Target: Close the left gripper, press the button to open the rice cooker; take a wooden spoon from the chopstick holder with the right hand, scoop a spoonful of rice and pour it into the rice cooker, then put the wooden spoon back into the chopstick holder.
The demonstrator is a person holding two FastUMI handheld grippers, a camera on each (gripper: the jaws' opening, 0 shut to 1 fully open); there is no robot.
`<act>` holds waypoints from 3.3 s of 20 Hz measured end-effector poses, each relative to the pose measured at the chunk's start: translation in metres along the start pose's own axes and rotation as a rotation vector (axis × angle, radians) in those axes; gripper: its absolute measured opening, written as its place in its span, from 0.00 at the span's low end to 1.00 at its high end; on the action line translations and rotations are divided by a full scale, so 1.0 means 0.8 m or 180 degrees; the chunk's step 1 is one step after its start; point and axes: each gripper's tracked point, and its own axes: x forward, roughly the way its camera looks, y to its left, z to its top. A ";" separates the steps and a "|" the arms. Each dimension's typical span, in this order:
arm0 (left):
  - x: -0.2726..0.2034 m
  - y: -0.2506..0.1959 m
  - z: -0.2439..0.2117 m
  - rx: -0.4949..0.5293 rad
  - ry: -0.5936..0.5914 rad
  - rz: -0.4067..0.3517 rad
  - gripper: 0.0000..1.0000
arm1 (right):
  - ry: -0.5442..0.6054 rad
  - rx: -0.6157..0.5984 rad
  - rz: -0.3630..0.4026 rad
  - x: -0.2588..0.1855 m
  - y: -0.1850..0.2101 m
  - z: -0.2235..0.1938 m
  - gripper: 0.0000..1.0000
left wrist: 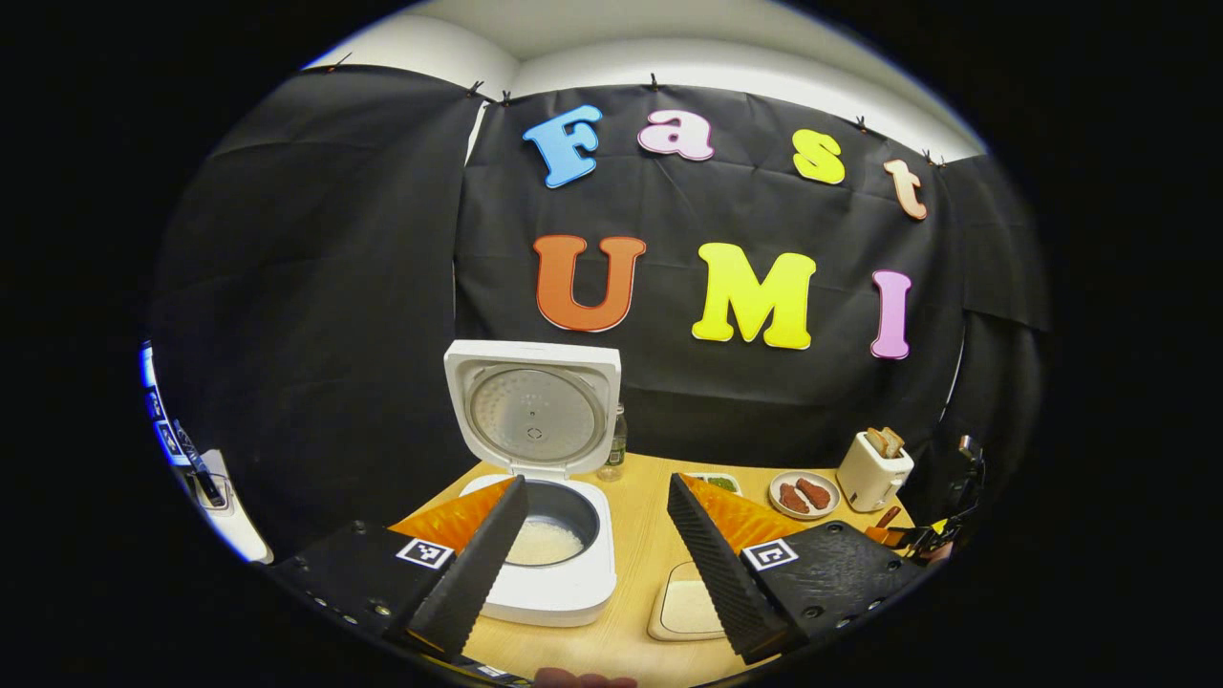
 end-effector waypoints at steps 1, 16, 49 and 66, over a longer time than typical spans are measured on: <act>0.003 -0.001 0.000 0.0005 -0.0003 0.0016 0.94 | 0.0037 0.0030 0.0024 0.008 -0.001 -0.001 0.72; 0.005 0.005 -0.004 -0.0112 -0.0015 0.0006 0.95 | 0.0237 0.0136 0.0014 -0.011 0.003 -0.018 0.22; -0.042 0.243 -0.014 -0.0170 -0.0051 0.0144 0.94 | -0.0209 -0.2111 -0.0546 -0.063 0.256 -0.131 0.11; -0.055 0.242 -0.020 -0.0099 0.0097 0.0176 0.95 | 0.0417 -0.0074 0.0448 -0.046 0.322 -0.180 0.11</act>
